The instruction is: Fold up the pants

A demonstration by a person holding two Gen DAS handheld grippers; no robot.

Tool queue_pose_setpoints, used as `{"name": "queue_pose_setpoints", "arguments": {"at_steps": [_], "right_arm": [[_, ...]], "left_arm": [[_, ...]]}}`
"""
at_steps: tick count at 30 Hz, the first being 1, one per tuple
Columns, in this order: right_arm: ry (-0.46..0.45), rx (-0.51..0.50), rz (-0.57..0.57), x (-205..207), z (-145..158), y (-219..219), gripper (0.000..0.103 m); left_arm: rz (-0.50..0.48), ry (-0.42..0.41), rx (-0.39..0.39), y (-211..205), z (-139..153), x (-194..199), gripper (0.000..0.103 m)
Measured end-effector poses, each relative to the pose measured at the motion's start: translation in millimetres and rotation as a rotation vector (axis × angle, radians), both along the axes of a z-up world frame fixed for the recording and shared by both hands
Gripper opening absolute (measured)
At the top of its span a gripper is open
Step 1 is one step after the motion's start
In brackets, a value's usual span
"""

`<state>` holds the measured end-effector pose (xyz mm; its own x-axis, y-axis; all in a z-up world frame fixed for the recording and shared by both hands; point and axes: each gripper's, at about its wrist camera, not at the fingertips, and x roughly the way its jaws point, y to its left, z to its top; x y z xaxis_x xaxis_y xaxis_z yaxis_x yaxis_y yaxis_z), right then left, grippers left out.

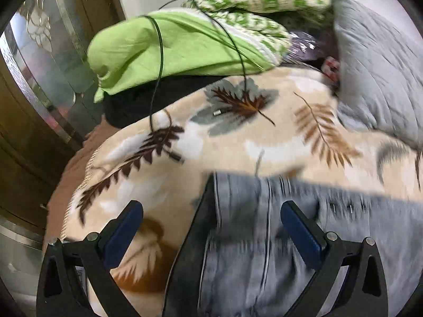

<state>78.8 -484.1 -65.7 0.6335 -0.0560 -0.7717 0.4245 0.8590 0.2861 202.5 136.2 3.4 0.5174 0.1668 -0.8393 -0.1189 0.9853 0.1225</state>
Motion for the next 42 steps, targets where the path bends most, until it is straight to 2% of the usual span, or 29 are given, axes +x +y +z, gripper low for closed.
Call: {"name": "queue_pose_setpoints", "arguments": {"at_steps": [2, 4, 5, 6, 8, 9, 10, 12, 14, 15, 16, 17, 19, 20, 21, 22, 30, 42], "right_arm": [[-0.001, 0.015, 0.009, 11.0, -7.4, -4.9, 0.1], [0.019, 0.016, 0.032, 24.8, -14.8, -4.1, 0.091], [0.032, 0.027, 0.048, 30.4, -19.4, -2.7, 0.087], [0.044, 0.043, 0.059, 35.5, -23.8, -1.7, 0.078], [0.073, 0.049, 0.06, 44.1, -32.4, -0.5, 0.076], [0.088, 0.039, 0.06, 47.8, -36.9, 0.8, 0.076], [0.103, 0.032, 0.058, 49.6, -40.9, 1.5, 0.075], [0.098, 0.037, 0.048, 50.7, -45.1, 1.2, 0.073], [0.075, 0.048, 0.034, 51.9, -44.0, -2.8, 0.066], [0.067, 0.052, 0.029, 52.2, -44.7, -4.7, 0.058], [0.069, 0.056, 0.027, 53.8, -46.7, -6.1, 0.055], [0.076, 0.054, 0.03, 55.4, -50.1, -5.7, 0.055], [0.09, 0.011, 0.05, 57.8, -51.9, 0.8, 0.049], [0.099, -0.003, 0.059, 57.9, -50.5, 3.4, 0.033], [0.11, -0.014, 0.06, 57.6, -48.9, 5.7, 0.024], [0.108, -0.011, 0.061, 56.0, -46.8, 6.4, 0.02], [0.037, 0.025, 0.058, 25.5, -24.9, 8.4, 0.018], [-0.183, 0.052, 0.01, -39.6, 42.4, 21.3, 0.018]], "left_arm": [[0.013, 0.025, -0.026, -1.2, -13.1, 18.5, 0.103], [0.007, 0.072, -0.042, -2.6, -28.8, 34.5, 0.101], [0.004, 0.09, -0.059, -2.9, -36.0, 41.6, 0.098], [0.004, 0.102, -0.065, -3.0, -39.9, 45.3, 0.089], [-0.01, 0.135, -0.091, -4.0, -51.2, 52.4, 0.084], [-0.017, 0.147, -0.105, -5.3, -56.4, 54.9, 0.077], [-0.023, 0.161, -0.12, -6.5, -62.0, 56.5, 0.061], [-0.033, 0.185, -0.15, -9.7, -69.5, 58.7, 0.04], [-0.029, 0.181, -0.136, -11.5, -71.7, 61.4, 0.034], [-0.022, 0.181, -0.13, -11.5, -72.4, 62.8, 0.025], [-0.01, 0.18, -0.131, -10.3, -72.7, 63.7, 0.019], [-0.007, 0.177, -0.136, -9.2, -72.7, 64.2, 0.016], [-0.007, 0.168, -0.145, -6.6, -71.9, 64.4, 0.008], [-0.005, 0.165, -0.146, -5.4, -71.1, 64.1, 0.006], [-0.006, 0.158, -0.152, -3.8, -68.9, 62.4, 0.005], [-0.007, 0.144, -0.158, -1.7, -65.9, 60.4, 0.004], [-0.031, 0.051, -0.158, 3.8, -27.7, 31.9, 0.004], [-0.109, -0.078, -0.205, 6.5, 49.5, -30.7, 0.004]]}}
